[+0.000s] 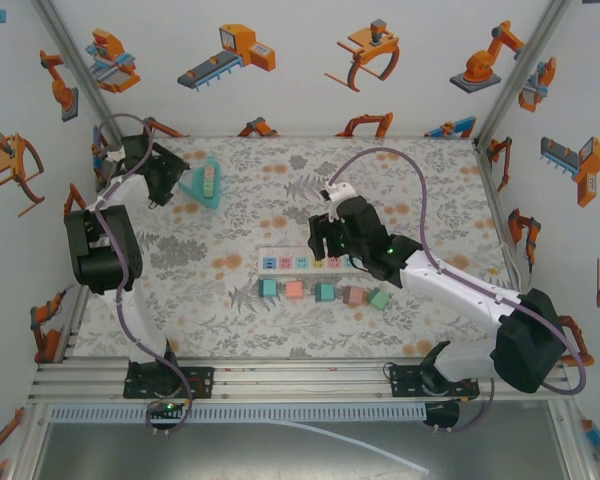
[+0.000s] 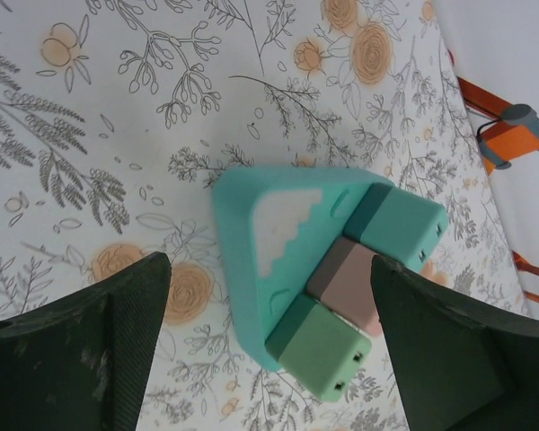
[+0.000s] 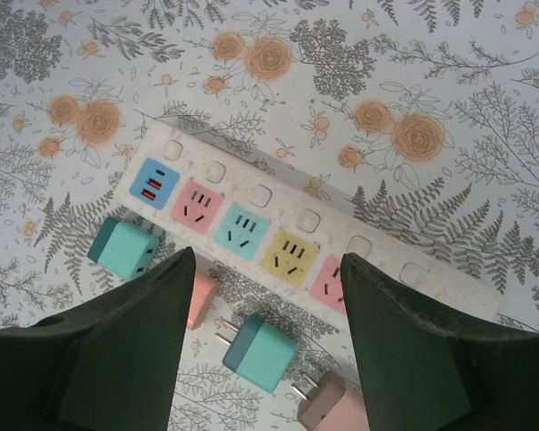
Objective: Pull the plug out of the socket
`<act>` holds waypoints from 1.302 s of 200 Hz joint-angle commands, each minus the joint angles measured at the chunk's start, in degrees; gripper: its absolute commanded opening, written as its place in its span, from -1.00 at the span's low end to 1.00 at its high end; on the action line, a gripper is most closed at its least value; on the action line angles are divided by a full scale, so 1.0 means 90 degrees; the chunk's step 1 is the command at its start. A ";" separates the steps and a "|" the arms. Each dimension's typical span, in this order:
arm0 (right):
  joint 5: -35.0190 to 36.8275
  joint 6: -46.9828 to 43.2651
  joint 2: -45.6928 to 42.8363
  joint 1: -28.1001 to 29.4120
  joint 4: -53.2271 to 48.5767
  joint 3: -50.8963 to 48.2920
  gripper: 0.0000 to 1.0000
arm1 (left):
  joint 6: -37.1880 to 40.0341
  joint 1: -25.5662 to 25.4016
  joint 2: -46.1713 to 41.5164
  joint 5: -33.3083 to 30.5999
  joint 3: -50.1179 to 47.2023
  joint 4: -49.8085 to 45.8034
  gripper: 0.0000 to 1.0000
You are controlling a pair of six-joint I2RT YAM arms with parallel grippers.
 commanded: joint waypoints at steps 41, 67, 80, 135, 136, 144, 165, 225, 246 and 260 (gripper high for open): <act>0.0303 -0.0205 0.0051 0.0012 -0.0053 0.0098 0.29 | 0.0493 -0.0012 0.0800 0.0302 0.0971 -0.0843 0.64; 0.0180 -0.0197 0.0295 0.0020 -0.0133 0.0284 0.29 | 0.0833 -0.0120 0.1202 0.0723 0.1420 -0.1066 0.53; 0.0164 -0.0195 0.0367 0.0017 -0.0200 0.0372 0.28 | 0.1062 -0.0184 0.1504 0.0972 0.1846 -0.1431 0.45; 0.0198 -0.0177 0.0273 0.0019 -0.0263 0.0372 0.28 | 0.1831 -0.0302 0.2034 0.1153 0.2503 -0.2217 0.15; 0.0200 -0.0181 0.0273 0.0020 -0.0268 0.0371 0.28 | 0.1843 -0.0299 0.2038 0.1171 0.2506 -0.2223 0.14; 0.0196 -0.0179 0.0256 0.0020 -0.0273 0.0363 0.28 | 0.2004 -0.0298 0.2101 0.1272 0.2580 -0.2289 0.11; 0.0199 -0.0176 0.0217 0.0019 -0.0348 0.0369 0.28 | 0.2560 -0.0307 0.2359 0.1818 0.2979 -0.2610 0.07; 0.0293 -0.0132 -0.0010 0.0020 -0.0408 0.0253 0.28 | 0.4342 -0.0606 0.3395 0.3310 0.4922 -0.4795 -0.05; 0.0304 -0.0102 -0.0041 0.0020 -0.0409 0.0240 0.28 | 0.4836 -0.0841 0.3682 0.3359 0.5498 -0.5449 -0.10; 0.0291 -0.0069 -0.0044 0.0019 -0.0406 0.0242 0.28 | 0.5073 -0.1025 0.3806 0.3534 0.5677 -0.5649 -0.13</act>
